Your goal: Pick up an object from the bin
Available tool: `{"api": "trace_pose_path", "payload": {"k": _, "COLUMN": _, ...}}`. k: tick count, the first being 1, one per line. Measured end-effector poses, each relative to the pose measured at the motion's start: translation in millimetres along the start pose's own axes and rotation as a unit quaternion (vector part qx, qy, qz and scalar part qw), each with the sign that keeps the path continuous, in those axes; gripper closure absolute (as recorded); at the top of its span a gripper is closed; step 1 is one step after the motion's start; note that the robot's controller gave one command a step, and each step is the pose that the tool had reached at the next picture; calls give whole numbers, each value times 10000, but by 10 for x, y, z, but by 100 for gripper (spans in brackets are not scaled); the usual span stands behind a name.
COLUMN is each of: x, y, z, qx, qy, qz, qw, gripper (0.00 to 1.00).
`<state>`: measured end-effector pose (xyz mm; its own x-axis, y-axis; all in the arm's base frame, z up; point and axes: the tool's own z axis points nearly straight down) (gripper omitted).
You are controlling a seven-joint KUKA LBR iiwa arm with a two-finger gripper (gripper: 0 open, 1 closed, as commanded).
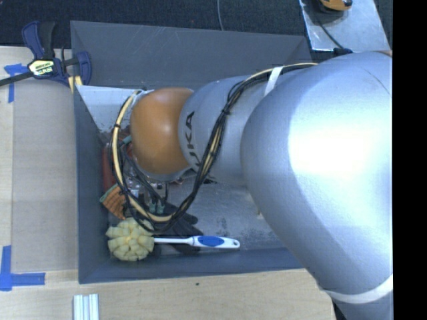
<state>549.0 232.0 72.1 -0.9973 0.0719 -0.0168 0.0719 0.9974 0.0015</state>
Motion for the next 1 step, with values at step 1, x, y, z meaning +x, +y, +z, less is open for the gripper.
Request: {"api": "trace_pose_path", "payload": {"k": 1, "x": -4, "y": -2, "z": -48, "qx": -4, "qy": -10, "qz": 3, "qw": 10000, "gripper": 100}}
